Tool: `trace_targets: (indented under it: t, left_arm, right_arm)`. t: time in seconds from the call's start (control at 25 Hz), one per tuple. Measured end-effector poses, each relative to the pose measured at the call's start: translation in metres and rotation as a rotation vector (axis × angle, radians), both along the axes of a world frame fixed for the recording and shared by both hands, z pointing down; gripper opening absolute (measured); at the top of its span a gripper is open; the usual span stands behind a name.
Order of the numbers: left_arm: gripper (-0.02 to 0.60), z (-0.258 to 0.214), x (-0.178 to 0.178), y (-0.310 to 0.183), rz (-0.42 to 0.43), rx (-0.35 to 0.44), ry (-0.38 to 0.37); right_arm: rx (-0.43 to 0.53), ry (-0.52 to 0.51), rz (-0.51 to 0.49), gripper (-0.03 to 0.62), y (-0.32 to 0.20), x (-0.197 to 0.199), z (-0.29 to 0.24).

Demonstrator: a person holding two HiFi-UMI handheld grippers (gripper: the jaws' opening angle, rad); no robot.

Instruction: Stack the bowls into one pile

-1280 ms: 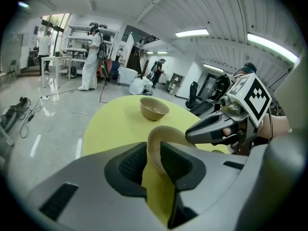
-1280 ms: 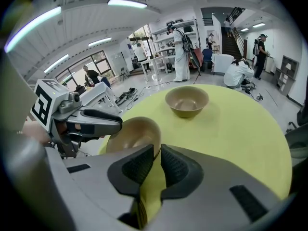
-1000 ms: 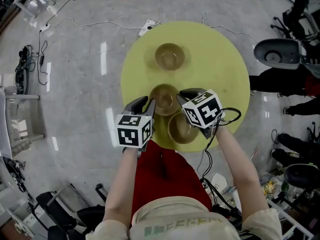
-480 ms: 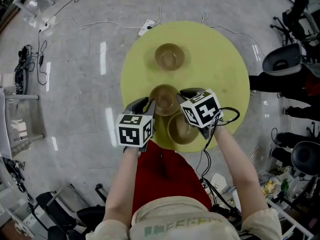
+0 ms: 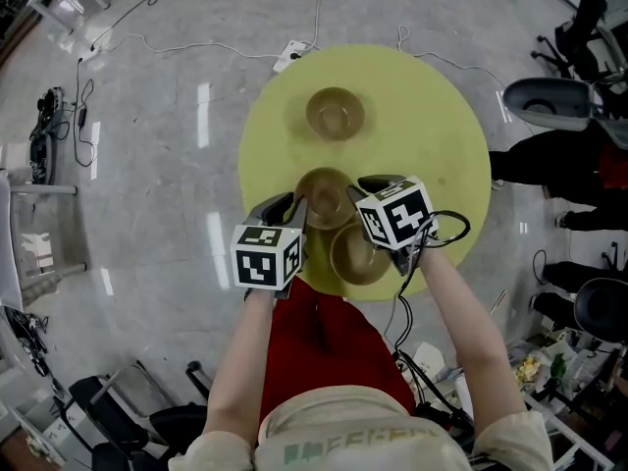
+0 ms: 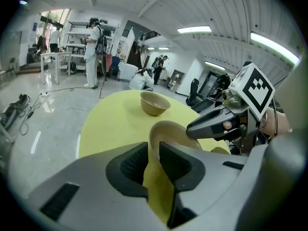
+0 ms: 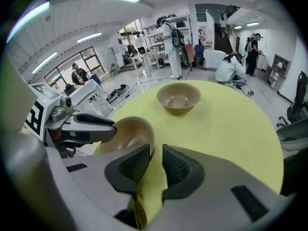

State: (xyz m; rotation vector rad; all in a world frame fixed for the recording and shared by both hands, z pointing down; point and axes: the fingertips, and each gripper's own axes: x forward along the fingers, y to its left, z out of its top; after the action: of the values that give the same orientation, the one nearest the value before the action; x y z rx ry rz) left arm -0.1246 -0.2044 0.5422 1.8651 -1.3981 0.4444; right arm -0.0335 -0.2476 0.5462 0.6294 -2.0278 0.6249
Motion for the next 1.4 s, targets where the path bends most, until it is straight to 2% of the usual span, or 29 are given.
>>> trace_targets:
  t: [0.28,0.64,0.88,1.16,1.4]
  left_arm:
    - [0.08,0.001,-0.002,-0.002,0.003,0.0,0.013]
    - [0.061,-0.001,-0.006,-0.002,-0.015,-0.003,0.044]
    - [0.054,-0.002,-0.004,-0.005,-0.012,0.005,0.034]
    - [0.043,-0.014,-0.005,-0.009,-0.011,0.031,0.015]
    - [0.037,-0.029,-0.007,-0.012,-0.013,0.063,-0.004]
  right_arm:
    - [-0.045,0.01,-0.043,0.081,0.004,-0.008,0.006]
    - [-0.084,-0.034,0.009,0.061,0.005,-0.011,0.005]
    - [-0.081,-0.058,0.046,0.057,0.005,-0.008,0.004]
    - [-0.048,-0.085,0.073,0.049,0.001,-0.007,-0.01]
    - [0.047,-0.111,0.091,0.046,-0.002,-0.009,-0.03]
